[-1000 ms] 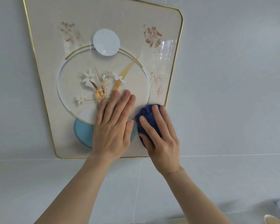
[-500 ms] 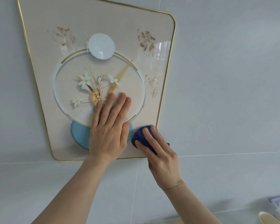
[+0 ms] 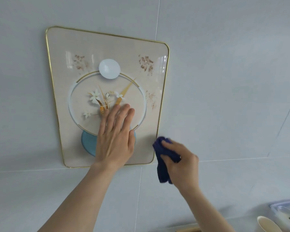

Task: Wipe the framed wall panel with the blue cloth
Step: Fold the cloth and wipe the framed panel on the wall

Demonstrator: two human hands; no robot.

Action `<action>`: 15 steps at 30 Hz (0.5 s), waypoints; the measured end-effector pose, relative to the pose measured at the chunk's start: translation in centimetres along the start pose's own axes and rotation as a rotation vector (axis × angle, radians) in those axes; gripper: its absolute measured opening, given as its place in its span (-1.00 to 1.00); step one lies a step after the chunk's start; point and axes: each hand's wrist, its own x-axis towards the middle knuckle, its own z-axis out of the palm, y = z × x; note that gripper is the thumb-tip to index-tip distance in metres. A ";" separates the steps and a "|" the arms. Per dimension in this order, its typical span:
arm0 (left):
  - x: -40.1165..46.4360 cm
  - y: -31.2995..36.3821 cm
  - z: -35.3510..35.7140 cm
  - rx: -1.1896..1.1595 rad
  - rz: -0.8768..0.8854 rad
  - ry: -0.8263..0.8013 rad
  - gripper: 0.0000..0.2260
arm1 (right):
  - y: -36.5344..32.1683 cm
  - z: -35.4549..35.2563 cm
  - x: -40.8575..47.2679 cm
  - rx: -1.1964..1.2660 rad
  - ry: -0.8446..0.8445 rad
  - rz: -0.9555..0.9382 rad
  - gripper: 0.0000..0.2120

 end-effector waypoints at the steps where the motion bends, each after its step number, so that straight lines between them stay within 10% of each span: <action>1: 0.3 0.0 -0.1 0.008 -0.006 0.021 -0.43 | -1.6 -0.1 1.2 0.047 0.042 -0.001 -0.53; 15: 1.4 -2.5 3.4 0.067 -0.013 0.107 -0.28 | -7.5 5.4 12.1 -0.392 0.222 -0.714 -0.60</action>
